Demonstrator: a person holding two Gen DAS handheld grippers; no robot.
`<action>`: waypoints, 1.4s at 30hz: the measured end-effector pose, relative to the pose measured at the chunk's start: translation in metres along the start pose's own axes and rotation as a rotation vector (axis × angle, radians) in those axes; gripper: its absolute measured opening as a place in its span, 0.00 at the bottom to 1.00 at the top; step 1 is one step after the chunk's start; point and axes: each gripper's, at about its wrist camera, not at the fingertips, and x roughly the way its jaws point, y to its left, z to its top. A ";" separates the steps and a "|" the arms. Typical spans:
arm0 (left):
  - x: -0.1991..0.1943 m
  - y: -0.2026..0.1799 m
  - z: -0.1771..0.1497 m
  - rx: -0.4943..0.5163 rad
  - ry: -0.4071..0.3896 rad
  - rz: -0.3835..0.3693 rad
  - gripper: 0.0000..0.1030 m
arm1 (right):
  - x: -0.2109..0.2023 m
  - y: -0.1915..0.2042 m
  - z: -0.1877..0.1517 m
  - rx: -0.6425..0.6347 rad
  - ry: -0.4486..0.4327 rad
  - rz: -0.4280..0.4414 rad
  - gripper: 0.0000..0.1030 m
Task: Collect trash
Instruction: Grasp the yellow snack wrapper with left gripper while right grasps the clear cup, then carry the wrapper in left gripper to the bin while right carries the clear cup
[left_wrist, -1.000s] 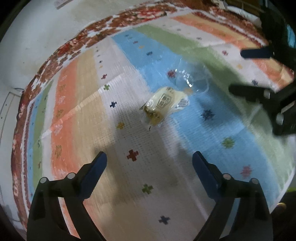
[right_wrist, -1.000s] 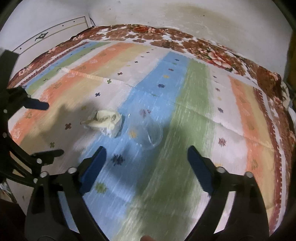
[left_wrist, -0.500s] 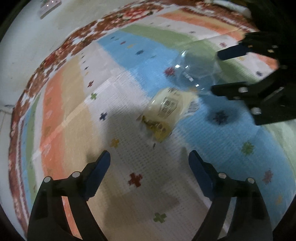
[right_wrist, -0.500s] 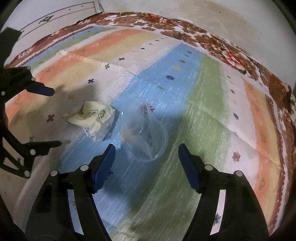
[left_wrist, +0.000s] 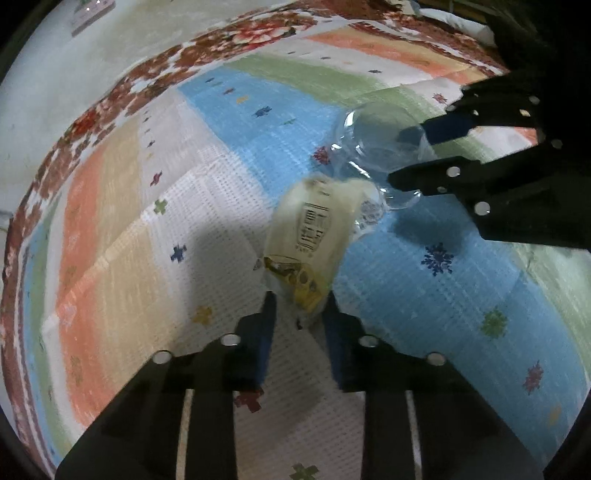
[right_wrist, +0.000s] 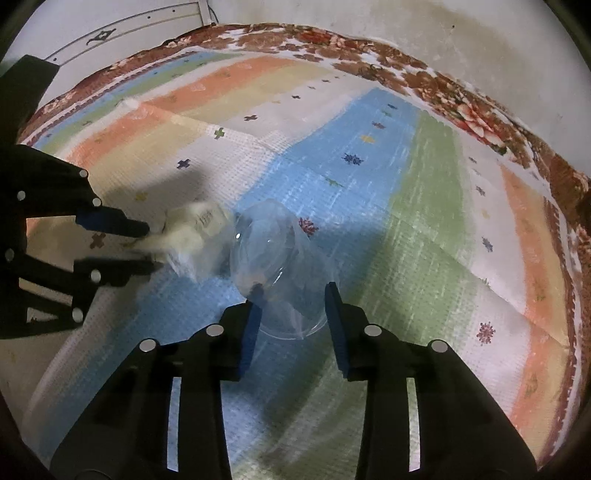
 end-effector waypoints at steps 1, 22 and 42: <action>0.000 0.001 0.000 -0.012 0.006 -0.013 0.13 | -0.001 0.000 -0.001 0.007 -0.001 0.000 0.29; -0.082 0.012 0.002 -0.268 0.010 -0.054 0.13 | -0.076 -0.009 -0.012 0.175 -0.019 -0.007 0.19; -0.139 -0.031 -0.039 -0.416 0.025 -0.173 0.13 | -0.184 0.007 -0.063 0.314 -0.043 -0.012 0.19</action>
